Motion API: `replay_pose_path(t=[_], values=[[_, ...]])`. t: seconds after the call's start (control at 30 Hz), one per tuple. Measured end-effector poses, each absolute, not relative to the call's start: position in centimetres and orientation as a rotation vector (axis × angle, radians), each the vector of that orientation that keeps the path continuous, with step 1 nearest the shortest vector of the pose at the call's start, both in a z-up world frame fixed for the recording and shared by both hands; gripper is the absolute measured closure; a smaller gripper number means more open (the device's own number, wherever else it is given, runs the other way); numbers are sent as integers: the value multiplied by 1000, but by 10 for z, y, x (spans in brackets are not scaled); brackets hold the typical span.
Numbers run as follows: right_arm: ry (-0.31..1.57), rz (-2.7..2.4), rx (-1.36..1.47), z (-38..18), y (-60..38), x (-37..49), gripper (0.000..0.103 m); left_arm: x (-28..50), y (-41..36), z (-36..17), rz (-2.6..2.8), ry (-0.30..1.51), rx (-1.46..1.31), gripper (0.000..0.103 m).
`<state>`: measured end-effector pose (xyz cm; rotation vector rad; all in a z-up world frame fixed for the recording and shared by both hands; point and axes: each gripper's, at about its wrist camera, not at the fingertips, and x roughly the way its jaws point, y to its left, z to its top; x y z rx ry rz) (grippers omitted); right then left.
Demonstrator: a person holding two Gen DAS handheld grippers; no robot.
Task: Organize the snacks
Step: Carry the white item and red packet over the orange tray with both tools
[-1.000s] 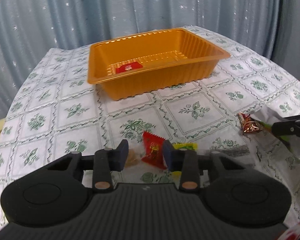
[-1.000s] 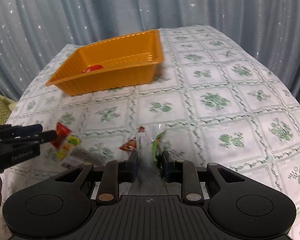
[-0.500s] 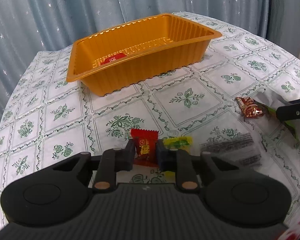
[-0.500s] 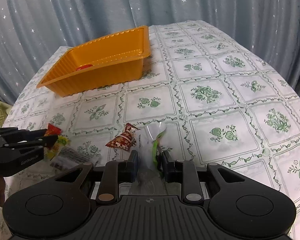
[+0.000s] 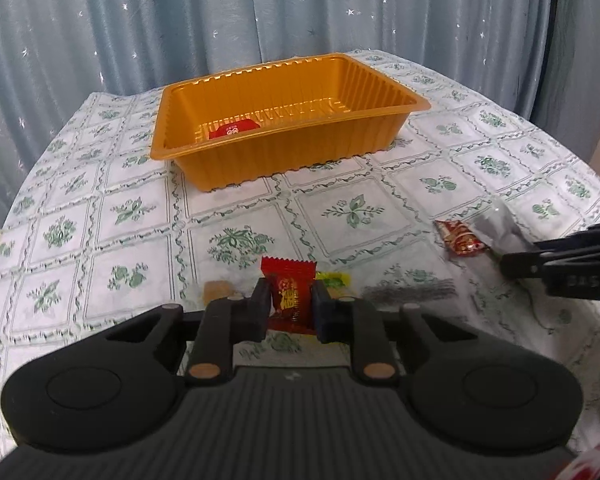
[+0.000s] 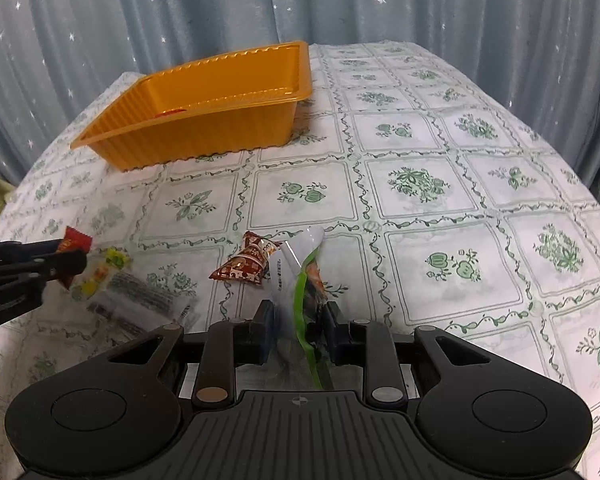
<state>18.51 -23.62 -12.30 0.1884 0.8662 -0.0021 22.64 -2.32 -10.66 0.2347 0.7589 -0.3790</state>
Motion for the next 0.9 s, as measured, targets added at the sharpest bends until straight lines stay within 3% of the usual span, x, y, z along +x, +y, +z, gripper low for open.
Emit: replay_pose_path(t=[0.27,0.9], values=[[865,1,169,-120,-235,182,77,208,-18,-100,-364,796,154,84],[817,34,262,-47,-234,149,77,176,-20,-42,-312,811,75,84]])
